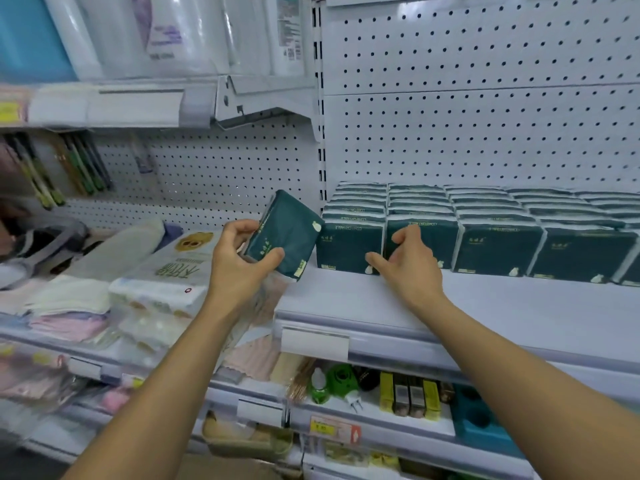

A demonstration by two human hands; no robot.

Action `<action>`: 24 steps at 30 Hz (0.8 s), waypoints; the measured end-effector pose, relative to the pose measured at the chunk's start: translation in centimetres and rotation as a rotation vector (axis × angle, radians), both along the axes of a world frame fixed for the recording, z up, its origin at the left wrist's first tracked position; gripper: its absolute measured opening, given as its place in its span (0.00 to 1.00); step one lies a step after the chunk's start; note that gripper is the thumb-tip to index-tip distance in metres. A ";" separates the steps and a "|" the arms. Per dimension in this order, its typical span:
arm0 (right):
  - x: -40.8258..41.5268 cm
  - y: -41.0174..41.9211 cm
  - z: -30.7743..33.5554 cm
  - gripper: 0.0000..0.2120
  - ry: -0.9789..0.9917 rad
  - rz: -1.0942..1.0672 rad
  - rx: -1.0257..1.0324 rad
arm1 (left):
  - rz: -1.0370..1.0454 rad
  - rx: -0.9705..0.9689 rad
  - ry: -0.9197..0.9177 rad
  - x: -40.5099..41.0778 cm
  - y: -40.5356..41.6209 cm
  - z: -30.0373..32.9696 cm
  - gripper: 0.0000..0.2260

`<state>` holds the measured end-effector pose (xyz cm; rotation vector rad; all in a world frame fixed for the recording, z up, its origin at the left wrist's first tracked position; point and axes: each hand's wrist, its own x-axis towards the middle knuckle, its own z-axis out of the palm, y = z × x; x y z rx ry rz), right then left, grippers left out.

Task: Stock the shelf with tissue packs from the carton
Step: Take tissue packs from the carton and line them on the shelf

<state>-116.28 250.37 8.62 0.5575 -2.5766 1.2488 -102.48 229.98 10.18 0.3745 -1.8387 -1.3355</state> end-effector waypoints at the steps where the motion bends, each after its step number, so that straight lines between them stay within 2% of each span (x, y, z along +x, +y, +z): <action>1: 0.2 0.2 0.0 0.23 0.013 0.030 -0.027 | -0.008 0.008 0.019 -0.1 0.0 0.0 0.19; 4: 0.7 0.6 0.0 0.19 0.087 0.168 -0.067 | 0.017 0.023 0.067 -0.4 0.2 -0.3 0.19; 7: 0.8 0.8 0.1 0.14 0.224 0.255 0.002 | 0.076 0.049 0.098 -0.8 0.2 -0.6 0.19; 10: 0.6 0.8 0.4 0.12 0.274 0.197 -0.002 | 0.086 0.065 0.098 -1.2 0.3 -0.7 0.18; 15: 0.1 0.0 0.7 0.21 0.174 0.124 0.045 | 0.029 0.085 0.065 -1.6 1.1 -0.7 0.18; 19: -0.8 0.1 1.0 0.17 0.146 0.026 0.081 | -0.004 0.092 0.059 -1.5 1.6 -0.6 0.17; 21: -0.9 0.4 0.9 0.16 0.144 0.049 -0.022 | -0.077 0.078 0.038 -1.3 2.0 -0.4 0.16; 24: 0.1 1.3 1.1 0.17 0.208 0.195 -0.275 | -0.249 0.035 -0.051 -0.9 2.4 -0.1 0.17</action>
